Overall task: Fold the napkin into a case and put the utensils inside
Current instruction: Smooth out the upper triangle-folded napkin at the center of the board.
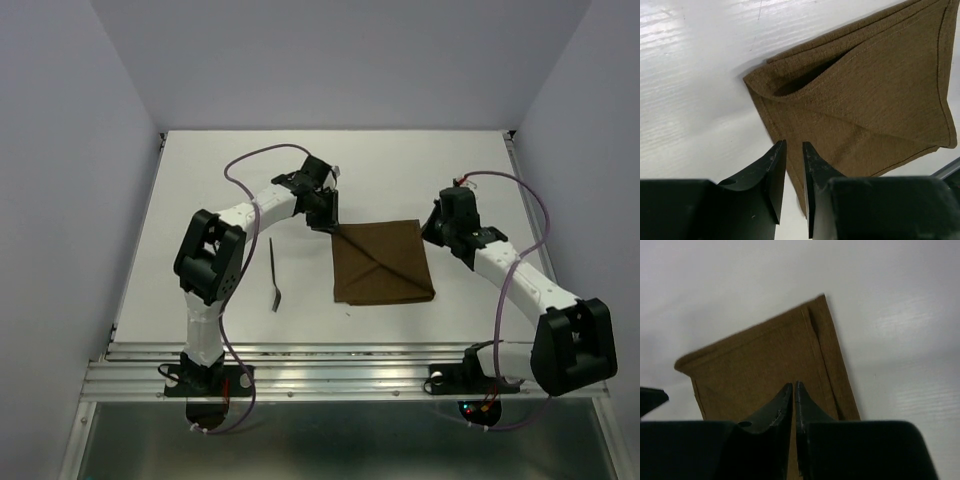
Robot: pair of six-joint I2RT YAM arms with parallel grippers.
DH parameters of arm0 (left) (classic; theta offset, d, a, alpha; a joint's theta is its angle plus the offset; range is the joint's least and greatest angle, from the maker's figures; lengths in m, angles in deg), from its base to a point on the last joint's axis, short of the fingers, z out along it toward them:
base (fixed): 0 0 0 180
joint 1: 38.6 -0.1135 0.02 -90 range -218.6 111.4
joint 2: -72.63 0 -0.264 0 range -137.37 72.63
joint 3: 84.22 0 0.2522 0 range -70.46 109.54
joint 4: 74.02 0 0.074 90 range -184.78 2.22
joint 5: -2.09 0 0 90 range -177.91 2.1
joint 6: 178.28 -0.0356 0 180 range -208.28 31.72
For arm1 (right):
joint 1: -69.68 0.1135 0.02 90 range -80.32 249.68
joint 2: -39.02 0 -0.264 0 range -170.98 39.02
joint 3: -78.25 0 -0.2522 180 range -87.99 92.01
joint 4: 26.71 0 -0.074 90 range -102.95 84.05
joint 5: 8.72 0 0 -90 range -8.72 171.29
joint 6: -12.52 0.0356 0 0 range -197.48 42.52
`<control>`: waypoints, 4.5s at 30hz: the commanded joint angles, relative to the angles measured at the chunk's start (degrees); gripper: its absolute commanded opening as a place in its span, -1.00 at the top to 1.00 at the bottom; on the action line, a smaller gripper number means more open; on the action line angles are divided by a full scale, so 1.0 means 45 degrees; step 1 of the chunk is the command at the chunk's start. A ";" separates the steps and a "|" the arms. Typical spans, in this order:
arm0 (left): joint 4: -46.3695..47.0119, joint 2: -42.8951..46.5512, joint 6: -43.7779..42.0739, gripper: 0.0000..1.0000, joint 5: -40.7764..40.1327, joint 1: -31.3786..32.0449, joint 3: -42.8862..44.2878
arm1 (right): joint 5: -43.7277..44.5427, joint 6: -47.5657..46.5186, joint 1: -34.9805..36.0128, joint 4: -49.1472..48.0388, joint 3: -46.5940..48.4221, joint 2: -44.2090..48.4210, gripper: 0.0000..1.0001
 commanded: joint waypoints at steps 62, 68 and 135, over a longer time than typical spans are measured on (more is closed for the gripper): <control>0.0843 -0.1956 0.0519 0.42 0.0846 0.1691 0.2051 | -0.0926 0.2561 0.1026 0.0238 -0.3201 0.0523 0.92; 0.0707 -0.1507 0.0440 0.42 0.0867 0.2003 0.1837 | 0.0322 0.2814 0.1026 0.1585 -0.3024 0.2987 0.93; -0.0623 -0.1369 -0.0810 0.42 -0.2025 -0.0182 0.2738 | 0.0734 0.3439 0.2276 0.1138 -0.2494 0.1407 0.88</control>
